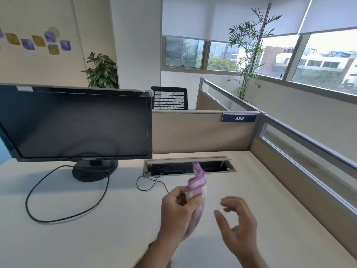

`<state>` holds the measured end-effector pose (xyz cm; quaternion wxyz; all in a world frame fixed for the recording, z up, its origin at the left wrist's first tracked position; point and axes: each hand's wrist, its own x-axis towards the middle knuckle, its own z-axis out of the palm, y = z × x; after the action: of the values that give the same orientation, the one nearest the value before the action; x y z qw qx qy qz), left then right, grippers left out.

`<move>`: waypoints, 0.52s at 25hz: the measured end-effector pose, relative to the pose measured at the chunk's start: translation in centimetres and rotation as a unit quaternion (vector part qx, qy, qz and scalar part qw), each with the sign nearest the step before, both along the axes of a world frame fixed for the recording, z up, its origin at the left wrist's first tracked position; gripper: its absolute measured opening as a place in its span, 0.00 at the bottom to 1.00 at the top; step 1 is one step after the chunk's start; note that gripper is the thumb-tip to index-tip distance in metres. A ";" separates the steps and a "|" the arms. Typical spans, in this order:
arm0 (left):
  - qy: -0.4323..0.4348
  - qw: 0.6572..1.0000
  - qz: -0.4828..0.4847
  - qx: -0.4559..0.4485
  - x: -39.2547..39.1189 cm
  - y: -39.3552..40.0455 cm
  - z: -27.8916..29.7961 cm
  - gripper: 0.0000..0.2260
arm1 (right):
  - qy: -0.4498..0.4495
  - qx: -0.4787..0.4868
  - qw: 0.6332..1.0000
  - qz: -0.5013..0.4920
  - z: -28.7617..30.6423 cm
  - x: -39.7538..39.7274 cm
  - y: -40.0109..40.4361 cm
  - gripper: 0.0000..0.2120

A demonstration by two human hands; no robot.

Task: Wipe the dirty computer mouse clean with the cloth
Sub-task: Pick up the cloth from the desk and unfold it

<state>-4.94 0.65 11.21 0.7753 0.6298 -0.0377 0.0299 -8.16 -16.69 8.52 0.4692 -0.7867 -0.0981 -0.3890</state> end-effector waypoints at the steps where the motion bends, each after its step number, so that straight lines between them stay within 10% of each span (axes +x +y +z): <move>1: -0.008 1.000 -0.016 0.023 -0.4 -0.2 0.2 0.13 | -0.024 -0.028 0.999 0.025 0.7 -0.1 0.7 0.08; 7: -0.084 0.984 -0.128 0.088 -1.4 0.6 1.1 0.10 | 0.032 -0.046 0.982 0.182 5.1 0.9 0.5 0.25; 13: -0.095 0.986 -0.054 0.129 -2.0 0.9 1.0 0.13 | 0.147 -0.056 0.977 0.144 5.7 1.2 -0.5 0.11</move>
<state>-6.91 1.55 12.20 0.6811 0.7157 -0.1487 0.0422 -6.98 -17.18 14.27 0.4847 -0.8379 -0.1623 -0.1914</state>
